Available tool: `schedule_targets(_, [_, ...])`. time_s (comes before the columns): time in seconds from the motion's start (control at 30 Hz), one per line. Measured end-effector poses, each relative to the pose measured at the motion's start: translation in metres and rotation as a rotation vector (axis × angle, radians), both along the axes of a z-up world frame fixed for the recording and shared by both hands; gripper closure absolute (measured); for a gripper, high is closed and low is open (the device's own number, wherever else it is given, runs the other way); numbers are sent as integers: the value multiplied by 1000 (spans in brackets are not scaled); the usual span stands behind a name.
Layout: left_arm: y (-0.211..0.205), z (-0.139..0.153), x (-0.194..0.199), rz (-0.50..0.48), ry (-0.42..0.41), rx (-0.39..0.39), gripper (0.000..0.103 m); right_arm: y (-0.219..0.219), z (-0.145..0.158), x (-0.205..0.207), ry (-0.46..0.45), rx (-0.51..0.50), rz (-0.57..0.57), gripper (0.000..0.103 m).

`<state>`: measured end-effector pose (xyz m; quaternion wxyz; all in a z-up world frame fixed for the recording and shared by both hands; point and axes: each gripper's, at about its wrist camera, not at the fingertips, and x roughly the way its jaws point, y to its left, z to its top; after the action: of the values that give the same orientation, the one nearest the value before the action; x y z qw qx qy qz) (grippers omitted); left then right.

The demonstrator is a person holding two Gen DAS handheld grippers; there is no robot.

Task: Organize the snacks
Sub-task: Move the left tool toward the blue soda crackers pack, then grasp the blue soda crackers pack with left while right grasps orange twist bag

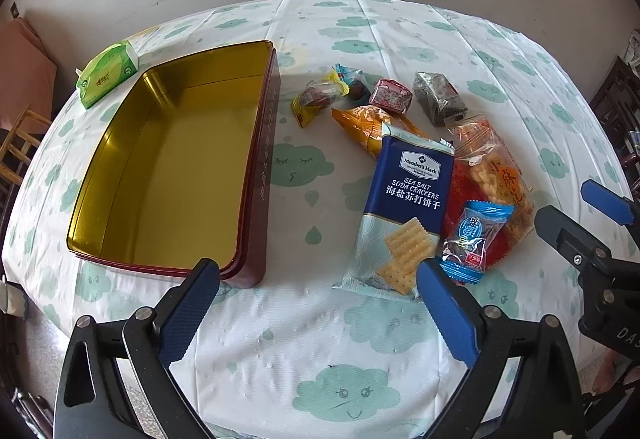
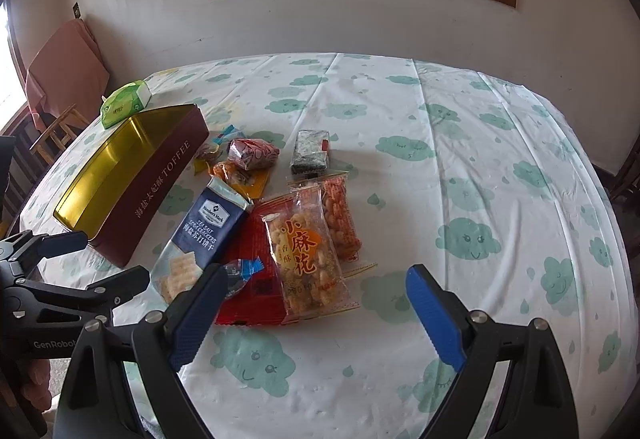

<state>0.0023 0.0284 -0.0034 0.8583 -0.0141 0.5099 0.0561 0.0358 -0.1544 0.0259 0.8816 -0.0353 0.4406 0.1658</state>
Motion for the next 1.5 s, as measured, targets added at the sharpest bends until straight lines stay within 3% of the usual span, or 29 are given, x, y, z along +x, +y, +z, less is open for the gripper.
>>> schedule_targets(0.93, [-12, 11, -4, -94, -37, 24, 12, 0, 2, -1, -13, 14, 5, 10])
schedule_targets(1.17, [-12, 8, -2, -130, -17, -11, 29, -1, 0, 1, -8, 11, 2, 11])
schedule_targets(1.23, [-11, 7, -2, -138, -9, -27, 34, 0, -2, 4, -6, -3, 9, 14])
schedule_targets(1.5, [-17, 9, 0, -188, -20, -48, 35, 10, -18, 24, 44, -29, 54, 37])
